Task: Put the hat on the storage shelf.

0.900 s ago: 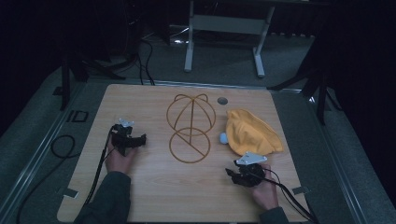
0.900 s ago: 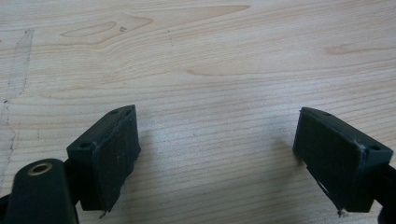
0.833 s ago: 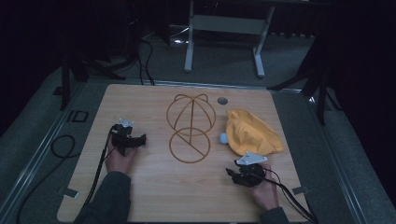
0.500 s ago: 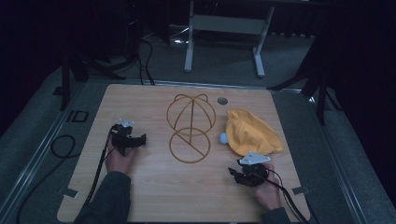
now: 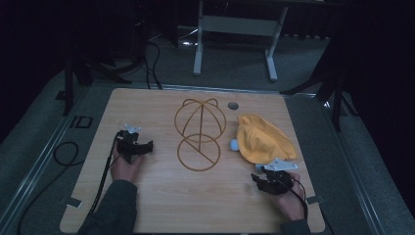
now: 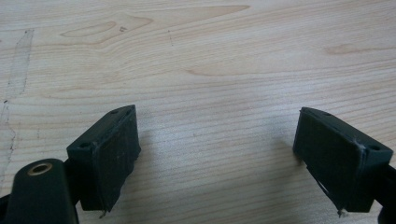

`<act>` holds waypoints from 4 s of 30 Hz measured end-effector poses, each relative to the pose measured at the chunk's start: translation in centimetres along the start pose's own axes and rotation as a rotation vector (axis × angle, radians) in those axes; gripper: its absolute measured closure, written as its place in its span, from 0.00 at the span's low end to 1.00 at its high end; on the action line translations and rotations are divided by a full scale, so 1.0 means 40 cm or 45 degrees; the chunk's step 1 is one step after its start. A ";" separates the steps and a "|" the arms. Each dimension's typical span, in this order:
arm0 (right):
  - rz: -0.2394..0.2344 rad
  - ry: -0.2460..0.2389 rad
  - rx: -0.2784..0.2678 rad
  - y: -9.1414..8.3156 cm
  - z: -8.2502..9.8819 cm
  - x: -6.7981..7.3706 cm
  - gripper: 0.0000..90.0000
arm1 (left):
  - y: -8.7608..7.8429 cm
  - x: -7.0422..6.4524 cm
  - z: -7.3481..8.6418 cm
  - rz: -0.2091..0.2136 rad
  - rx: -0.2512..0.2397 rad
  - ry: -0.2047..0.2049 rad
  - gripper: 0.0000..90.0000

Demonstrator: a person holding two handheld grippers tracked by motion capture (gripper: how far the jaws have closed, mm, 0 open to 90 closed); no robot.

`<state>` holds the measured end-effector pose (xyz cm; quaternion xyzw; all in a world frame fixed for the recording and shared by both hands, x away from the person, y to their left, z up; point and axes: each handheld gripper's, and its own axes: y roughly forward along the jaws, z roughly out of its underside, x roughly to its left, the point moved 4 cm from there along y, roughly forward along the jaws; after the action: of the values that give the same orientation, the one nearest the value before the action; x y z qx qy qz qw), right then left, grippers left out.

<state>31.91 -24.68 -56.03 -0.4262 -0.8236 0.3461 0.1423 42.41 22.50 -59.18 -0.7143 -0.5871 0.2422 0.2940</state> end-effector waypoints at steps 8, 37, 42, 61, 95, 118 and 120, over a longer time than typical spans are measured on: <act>0.045 0.043 0.021 -0.014 0.020 -0.040 0.53 | 0.000 0.000 0.000 0.000 0.000 0.000 0.16; -0.019 -0.054 -0.033 0.014 -0.008 -0.005 0.53 | 0.000 0.000 0.000 0.000 0.000 0.000 0.16; -0.018 -0.094 -0.109 0.006 -0.032 0.001 0.53 | 0.000 0.000 0.000 0.000 0.000 0.000 0.16; 0.008 -0.110 0.044 0.105 -0.042 -0.043 0.56 | 0.000 0.000 0.000 0.000 0.000 0.000 0.16; 0.054 -0.184 -0.046 0.021 -0.161 -0.033 0.92 | 0.000 0.000 0.000 0.000 0.000 0.000 0.16; 0.060 -0.122 -0.254 -0.128 -0.257 -0.060 0.92 | 0.000 0.000 0.000 0.000 -0.002 -0.003 0.16; 0.073 -0.110 -0.270 -0.138 -0.257 -0.068 0.92 | 0.000 0.000 0.000 0.000 -0.002 -0.003 0.16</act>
<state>35.62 -24.42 -44.64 -0.4469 -0.8485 0.2788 0.0510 42.42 22.48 -59.18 -0.7143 -0.5875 0.2426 0.2929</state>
